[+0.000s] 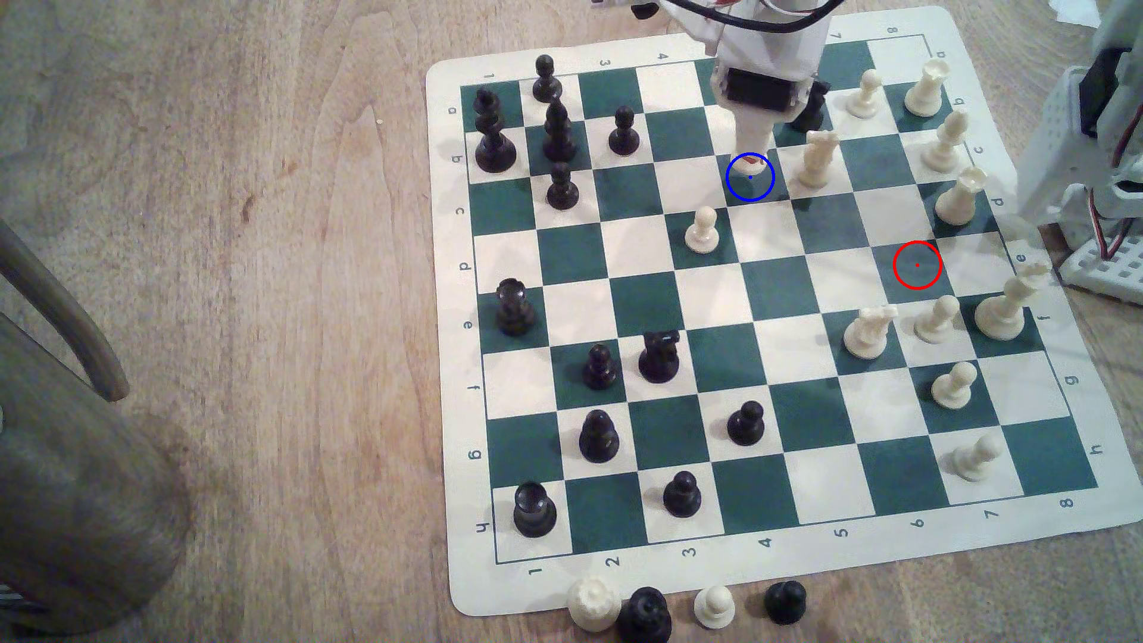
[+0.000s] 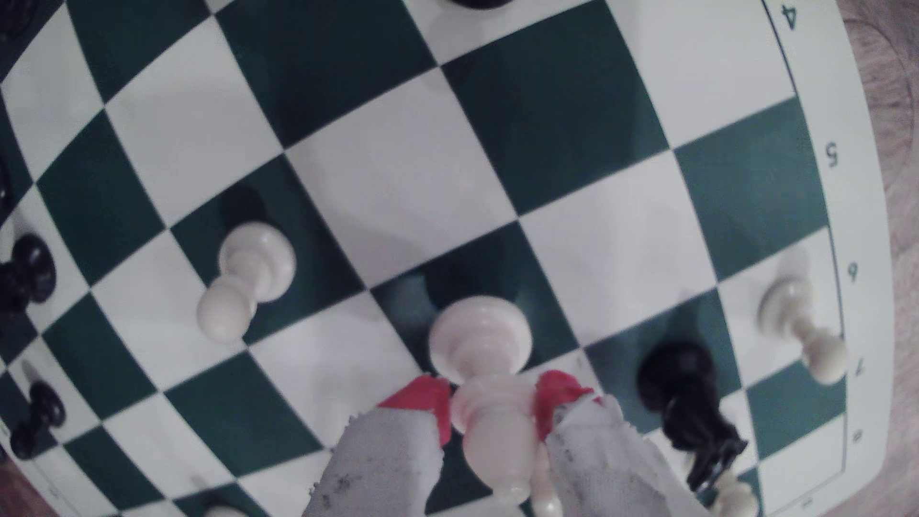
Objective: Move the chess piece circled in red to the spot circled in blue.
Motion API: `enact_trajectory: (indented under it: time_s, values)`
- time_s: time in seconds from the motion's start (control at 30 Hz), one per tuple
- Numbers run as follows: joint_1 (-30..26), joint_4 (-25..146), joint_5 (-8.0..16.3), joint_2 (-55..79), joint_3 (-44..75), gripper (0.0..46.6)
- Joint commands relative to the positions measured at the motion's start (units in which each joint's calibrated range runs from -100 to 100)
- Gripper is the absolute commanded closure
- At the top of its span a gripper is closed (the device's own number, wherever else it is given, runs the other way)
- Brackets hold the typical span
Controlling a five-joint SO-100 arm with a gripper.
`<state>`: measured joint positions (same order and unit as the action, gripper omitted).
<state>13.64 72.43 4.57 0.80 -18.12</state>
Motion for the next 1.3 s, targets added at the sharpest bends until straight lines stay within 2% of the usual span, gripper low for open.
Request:
enact_trajectory:
  time_s: [0.0,0.7,0.83,0.97,1.27]
  values:
    - [0.6,-0.4,-0.1,0.5,2.1,46.4]
    - [0.6,-3.4,-0.6,2.3,-1.8,46.0]
    - [0.7,-3.8,-1.2,2.1,-4.0,37.5]
    - [0.7,-5.4,-2.1,-0.6,-8.1,33.4]
    - [0.6,-6.4,-1.3,-7.6,-9.2,31.6]
